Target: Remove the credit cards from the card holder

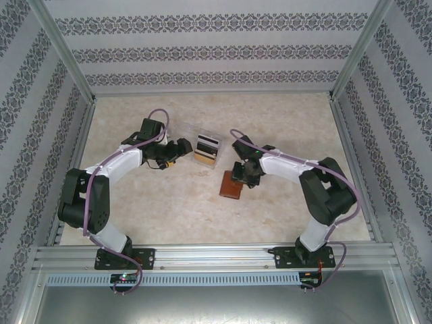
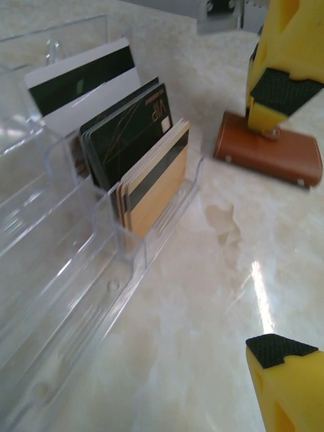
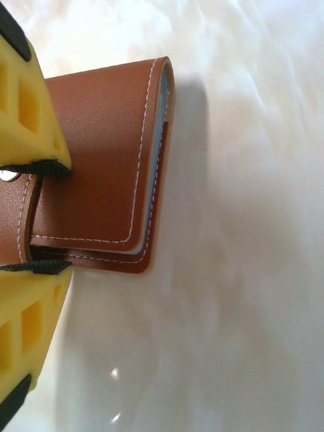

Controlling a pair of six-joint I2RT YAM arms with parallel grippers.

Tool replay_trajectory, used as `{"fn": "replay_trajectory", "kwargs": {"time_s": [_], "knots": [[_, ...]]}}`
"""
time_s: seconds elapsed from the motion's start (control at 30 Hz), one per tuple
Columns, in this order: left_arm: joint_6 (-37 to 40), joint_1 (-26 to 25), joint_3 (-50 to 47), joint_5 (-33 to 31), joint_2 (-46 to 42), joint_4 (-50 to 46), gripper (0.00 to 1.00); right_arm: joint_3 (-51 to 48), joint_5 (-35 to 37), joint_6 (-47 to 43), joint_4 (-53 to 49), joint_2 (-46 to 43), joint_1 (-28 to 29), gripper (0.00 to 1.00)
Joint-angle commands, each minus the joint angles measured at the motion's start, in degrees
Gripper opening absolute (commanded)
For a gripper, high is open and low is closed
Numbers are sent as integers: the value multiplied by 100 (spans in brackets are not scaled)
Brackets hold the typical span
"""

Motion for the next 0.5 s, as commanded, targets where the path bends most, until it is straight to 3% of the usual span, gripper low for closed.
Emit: {"fn": "replay_trajectory", "kwargs": {"time_s": [0.0,0.3,0.47], "knots": [[-304,-272,-67,261,65,268,90,331,-365,-323,149,333,225,41],[-606,-778,-575,544,89,560,80,81,-92,-229,61,-421,204,45],[-611,-965,-570,707,269,630,68,-251,-304,-92,62,-573,188,40]]}}
